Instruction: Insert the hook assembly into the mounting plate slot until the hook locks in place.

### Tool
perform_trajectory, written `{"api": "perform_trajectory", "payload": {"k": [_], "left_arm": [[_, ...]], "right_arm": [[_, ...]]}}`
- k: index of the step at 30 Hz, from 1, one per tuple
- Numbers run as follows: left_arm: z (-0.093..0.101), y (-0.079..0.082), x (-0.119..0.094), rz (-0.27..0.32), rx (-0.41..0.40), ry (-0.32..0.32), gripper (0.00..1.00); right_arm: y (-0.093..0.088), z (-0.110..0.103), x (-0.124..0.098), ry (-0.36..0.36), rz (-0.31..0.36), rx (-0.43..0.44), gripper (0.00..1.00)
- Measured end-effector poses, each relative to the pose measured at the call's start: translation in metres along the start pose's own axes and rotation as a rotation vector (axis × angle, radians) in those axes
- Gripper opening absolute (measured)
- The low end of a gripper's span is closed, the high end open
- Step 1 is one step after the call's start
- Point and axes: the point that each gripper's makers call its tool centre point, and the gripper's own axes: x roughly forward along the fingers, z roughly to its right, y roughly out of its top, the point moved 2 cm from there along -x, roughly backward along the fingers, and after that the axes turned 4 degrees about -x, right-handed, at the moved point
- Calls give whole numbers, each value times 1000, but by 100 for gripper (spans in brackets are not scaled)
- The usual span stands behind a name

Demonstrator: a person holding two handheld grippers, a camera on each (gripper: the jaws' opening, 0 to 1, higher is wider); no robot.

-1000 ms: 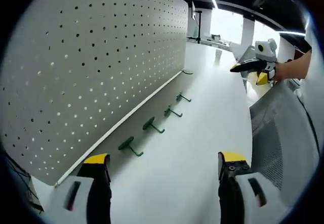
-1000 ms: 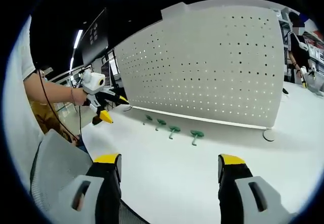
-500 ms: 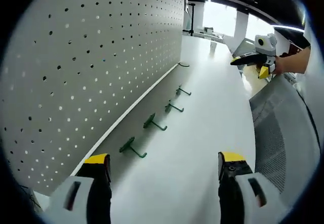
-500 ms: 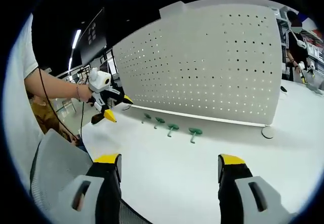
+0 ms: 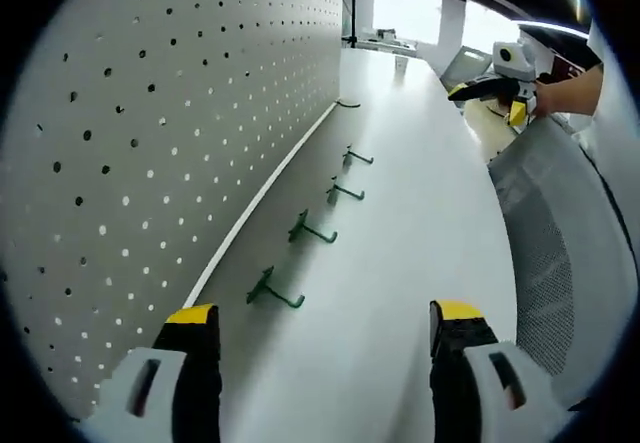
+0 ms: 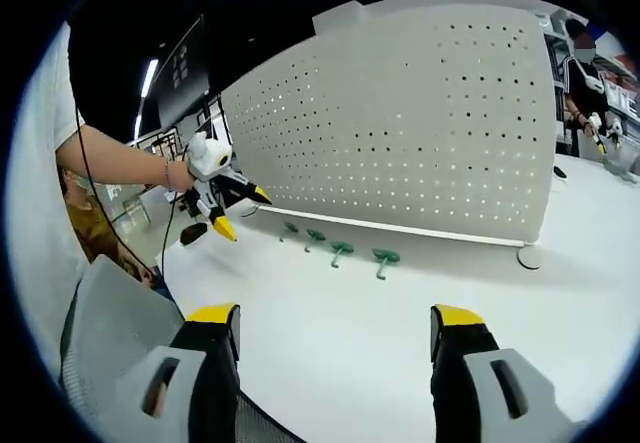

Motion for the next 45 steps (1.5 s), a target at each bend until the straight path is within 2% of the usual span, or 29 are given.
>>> {"api": "perform_trajectory", "payload": {"k": [7, 18, 27, 32, 36, 45], "left_arm": [[-13, -4, 6, -33, 27, -21, 86], [-26, -7, 15, -100, 113, -42, 84], [-29, -10, 26, -146, 168, -78, 82], [-28, -15, 35, -200, 221, -107, 81], [-31, -14, 40, -207, 224, -119, 81], [-33, -19, 48, -274, 295, -157, 80]], "right_arm": [[1, -1, 2, 2, -3, -1, 75], [-1, -3, 4, 8, -11, 1, 75], [-2, -2, 3, 3, -16, 1, 75], [-4, -2, 2, 3, -23, 1, 75], [-6, -3, 3, 5, -31, -1, 75], [-5, -1, 3, 0, -30, 4, 75]]}}
